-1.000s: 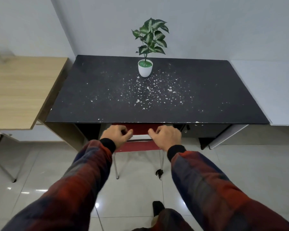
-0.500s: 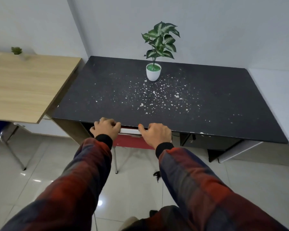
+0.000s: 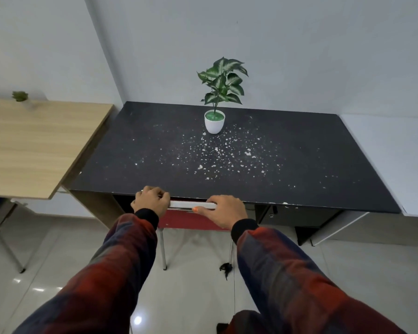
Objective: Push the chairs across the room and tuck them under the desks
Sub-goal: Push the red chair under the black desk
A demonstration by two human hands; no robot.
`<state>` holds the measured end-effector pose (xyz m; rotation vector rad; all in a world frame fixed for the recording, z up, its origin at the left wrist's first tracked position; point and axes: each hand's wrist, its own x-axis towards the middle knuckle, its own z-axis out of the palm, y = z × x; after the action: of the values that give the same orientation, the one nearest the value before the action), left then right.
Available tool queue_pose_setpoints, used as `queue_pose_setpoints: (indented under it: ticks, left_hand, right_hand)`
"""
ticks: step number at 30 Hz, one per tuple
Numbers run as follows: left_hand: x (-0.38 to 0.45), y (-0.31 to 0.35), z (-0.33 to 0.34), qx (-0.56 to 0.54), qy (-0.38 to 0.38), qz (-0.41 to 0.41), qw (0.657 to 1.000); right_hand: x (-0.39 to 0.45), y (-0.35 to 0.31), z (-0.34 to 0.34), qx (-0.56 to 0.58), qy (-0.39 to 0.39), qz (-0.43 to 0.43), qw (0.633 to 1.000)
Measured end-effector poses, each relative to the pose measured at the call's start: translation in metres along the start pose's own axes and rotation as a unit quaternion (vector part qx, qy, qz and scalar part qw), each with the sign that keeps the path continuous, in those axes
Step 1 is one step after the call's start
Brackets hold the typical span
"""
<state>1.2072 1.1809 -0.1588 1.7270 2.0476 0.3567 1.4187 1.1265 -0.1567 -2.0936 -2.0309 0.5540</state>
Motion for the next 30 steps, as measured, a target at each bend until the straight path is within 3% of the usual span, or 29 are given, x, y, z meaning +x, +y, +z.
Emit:
queue_pose_setpoints:
  ticks: [4,17,25,30]
  left_hand:
    - [-0.006,-0.004,-0.008,-0.009,-0.056,0.013,0.998]
    - [-0.019,-0.014,-0.007,0.049,-0.017,0.002,0.999]
    - [-0.022,-0.014,-0.006,0.050,-0.009,0.005,0.999]
    - [-0.020,-0.017,-0.007,0.065,-0.020,0.026,0.997]
  right_hand:
    - [-0.008,-0.003,-0.002,0.034,-0.011,0.027,0.999]
    - [-0.033,-0.010,0.005,0.091,-0.045,0.039,0.994]
    - [-0.032,-0.013,0.001,0.000,-0.071,0.049,0.996]
    - [-0.038,-0.022,0.001,0.004,-0.040,0.091,0.995]
